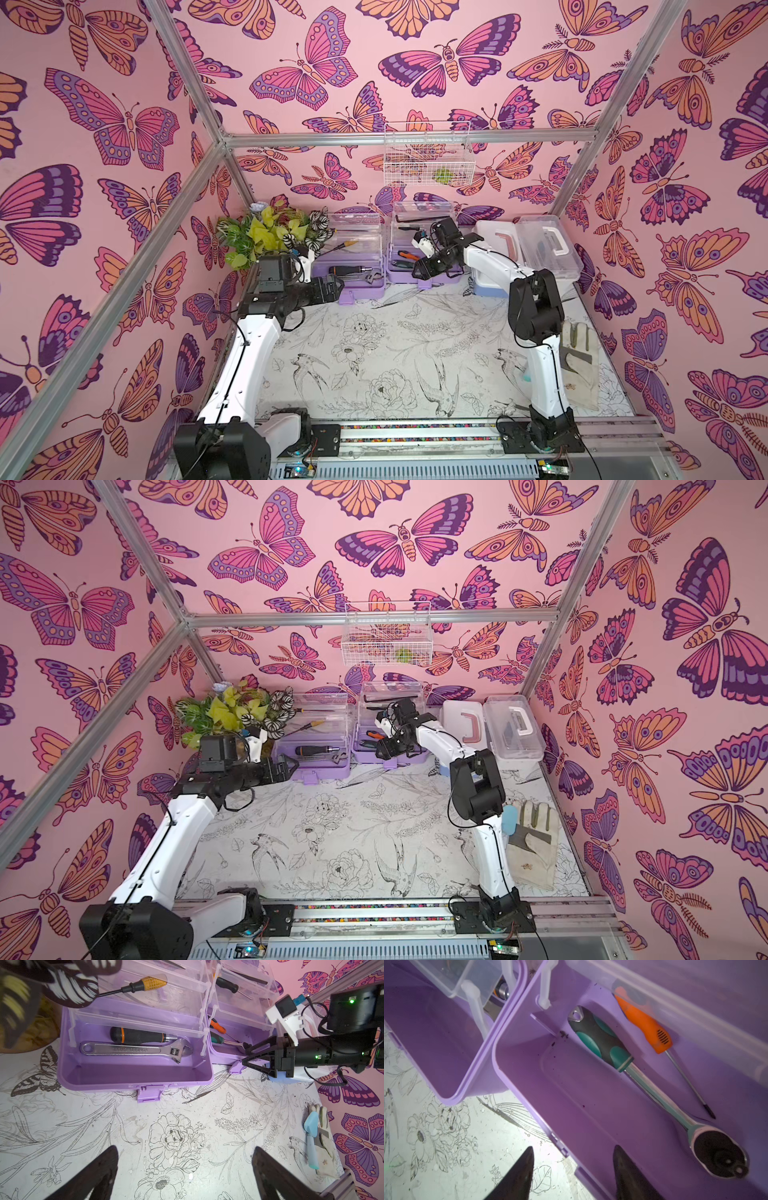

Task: Close toolboxes
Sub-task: Move the toolbox to the center of the board.

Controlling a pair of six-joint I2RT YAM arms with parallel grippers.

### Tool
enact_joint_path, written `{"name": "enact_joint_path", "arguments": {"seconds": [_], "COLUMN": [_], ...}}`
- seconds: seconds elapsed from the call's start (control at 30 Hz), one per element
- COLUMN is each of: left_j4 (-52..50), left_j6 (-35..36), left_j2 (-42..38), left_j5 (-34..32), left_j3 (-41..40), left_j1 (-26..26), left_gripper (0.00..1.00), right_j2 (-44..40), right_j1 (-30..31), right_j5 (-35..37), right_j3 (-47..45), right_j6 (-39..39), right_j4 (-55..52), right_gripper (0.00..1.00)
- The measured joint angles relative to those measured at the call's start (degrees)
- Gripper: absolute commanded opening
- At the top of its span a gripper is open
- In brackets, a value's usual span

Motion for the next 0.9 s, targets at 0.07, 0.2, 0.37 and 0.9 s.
{"name": "enact_joint_path", "arguments": {"seconds": [0.07,0.2,0.37,0.9], "left_j4": [0.0,0.0,0.0,-1.3], "left_j6": [0.0,0.0,0.0,0.3], "left_j2": [0.1,0.1,0.0,-1.0], "left_j5": [0.0,-1.1,-2.0,-5.8], "left_j3": [0.0,0.0,0.0,-0.1], "left_j1": [-0.6,-0.9,-1.0,-6.5], "left_gripper": [1.00,1.00,1.00,1.00], "right_j2": [0.0,-1.3,-6.6,-30.2], "right_j1": [0.0,0.1,1.3,13.2], "right_j5": [-1.1,-3.6,-5.1,-7.4], "right_j3": [0.1,-2.4,-10.4,-46.6], "right_j6": [-1.9,-4.9,-7.0,3.9], "right_j4": [-1.1,-1.4,-1.7,7.3], "right_gripper": [0.62,0.61,0.61,0.60]}}
